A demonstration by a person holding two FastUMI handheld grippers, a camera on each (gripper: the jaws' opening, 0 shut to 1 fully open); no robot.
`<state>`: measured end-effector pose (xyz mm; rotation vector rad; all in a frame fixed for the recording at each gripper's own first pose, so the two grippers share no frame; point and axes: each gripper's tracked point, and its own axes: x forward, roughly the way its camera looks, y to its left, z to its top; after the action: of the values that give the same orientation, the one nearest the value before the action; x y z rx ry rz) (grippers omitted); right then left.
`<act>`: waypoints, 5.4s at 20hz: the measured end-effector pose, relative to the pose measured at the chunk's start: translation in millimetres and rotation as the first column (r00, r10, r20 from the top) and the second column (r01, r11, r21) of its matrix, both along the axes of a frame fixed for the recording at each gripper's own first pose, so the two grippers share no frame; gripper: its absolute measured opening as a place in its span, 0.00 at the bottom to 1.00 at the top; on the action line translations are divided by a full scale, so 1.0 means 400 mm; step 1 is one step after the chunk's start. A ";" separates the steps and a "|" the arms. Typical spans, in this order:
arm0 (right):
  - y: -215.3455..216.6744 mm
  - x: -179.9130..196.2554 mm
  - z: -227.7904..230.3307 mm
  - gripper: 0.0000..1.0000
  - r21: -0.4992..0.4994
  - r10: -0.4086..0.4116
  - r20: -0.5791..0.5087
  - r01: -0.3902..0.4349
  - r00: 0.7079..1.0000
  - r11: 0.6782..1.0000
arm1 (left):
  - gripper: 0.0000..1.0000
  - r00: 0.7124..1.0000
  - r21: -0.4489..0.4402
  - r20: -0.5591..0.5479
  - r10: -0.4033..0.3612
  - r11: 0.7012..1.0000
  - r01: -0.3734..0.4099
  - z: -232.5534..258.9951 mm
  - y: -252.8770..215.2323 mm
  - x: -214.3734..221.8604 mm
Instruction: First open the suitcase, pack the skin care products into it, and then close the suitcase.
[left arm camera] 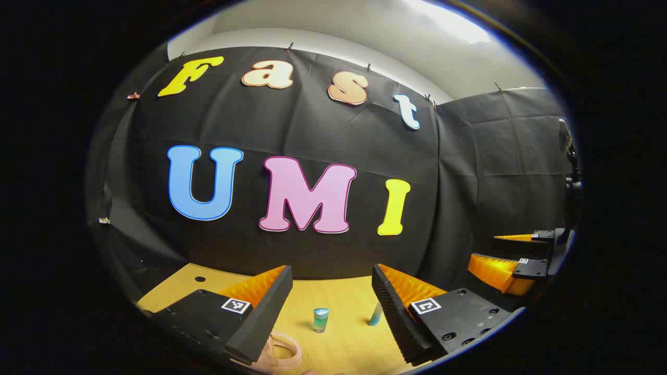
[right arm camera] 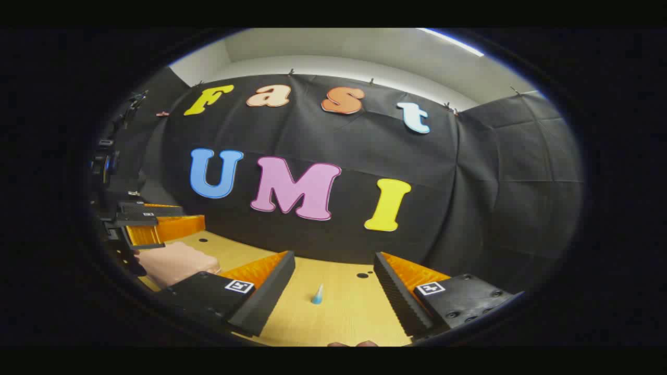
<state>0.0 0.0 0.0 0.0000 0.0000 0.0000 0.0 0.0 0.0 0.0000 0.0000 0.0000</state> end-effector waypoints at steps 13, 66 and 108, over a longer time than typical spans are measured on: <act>0.018 0.013 0.012 0.96 0.043 0.003 0.016 -0.003 1.000 0.999 | 0.96 0.998 0.034 -0.023 0.058 0.998 -0.057 -0.012 0.037 -0.019; -0.183 0.315 -0.423 0.98 0.291 0.283 -0.245 -0.208 0.927 0.934 | 0.21 0.404 0.153 -0.882 0.242 0.959 -0.240 -0.874 0.202 0.148; 0.324 0.214 -0.224 0.98 0.152 -0.017 -0.305 0.066 0.952 0.986 | 0.24 0.436 0.276 -0.738 0.515 0.820 -0.501 -0.636 1.637 -0.218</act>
<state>85.7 129.5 -89.7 0.1619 0.3083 -0.0426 -87.2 655.0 -254.3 0.0172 0.9236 0.6320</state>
